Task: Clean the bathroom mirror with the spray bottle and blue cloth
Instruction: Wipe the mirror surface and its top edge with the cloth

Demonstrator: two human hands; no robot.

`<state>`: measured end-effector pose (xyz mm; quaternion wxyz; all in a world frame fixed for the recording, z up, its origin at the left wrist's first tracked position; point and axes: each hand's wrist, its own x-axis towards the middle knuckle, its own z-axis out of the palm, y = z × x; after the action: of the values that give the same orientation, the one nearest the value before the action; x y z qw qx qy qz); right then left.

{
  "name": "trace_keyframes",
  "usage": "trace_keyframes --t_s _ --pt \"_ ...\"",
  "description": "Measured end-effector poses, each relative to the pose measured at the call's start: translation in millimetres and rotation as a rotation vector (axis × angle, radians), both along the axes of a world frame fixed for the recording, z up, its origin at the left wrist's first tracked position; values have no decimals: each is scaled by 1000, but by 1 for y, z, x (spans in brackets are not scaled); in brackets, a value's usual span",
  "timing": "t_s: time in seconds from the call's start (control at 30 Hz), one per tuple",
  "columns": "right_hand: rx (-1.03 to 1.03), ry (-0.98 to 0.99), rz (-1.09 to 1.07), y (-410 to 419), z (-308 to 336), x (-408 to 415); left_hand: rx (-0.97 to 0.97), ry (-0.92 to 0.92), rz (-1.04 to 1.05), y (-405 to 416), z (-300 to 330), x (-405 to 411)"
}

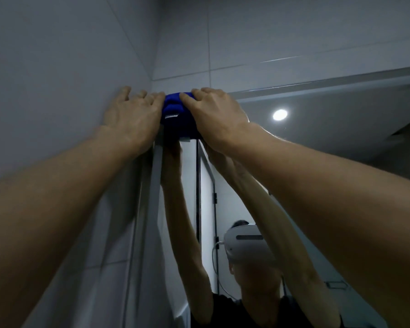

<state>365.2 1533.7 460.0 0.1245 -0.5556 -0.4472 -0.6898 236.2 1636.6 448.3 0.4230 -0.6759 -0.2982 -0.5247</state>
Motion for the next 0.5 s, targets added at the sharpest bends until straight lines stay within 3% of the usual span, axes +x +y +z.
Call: trace_keyframes --t_s 0.33,0.5 --pt "-83 29 38 -2 -48 -5 13 29 21 8 -37 -3" --pt "-138 45 17 -16 -94 -5 -65 28 -5 0 -92 1"
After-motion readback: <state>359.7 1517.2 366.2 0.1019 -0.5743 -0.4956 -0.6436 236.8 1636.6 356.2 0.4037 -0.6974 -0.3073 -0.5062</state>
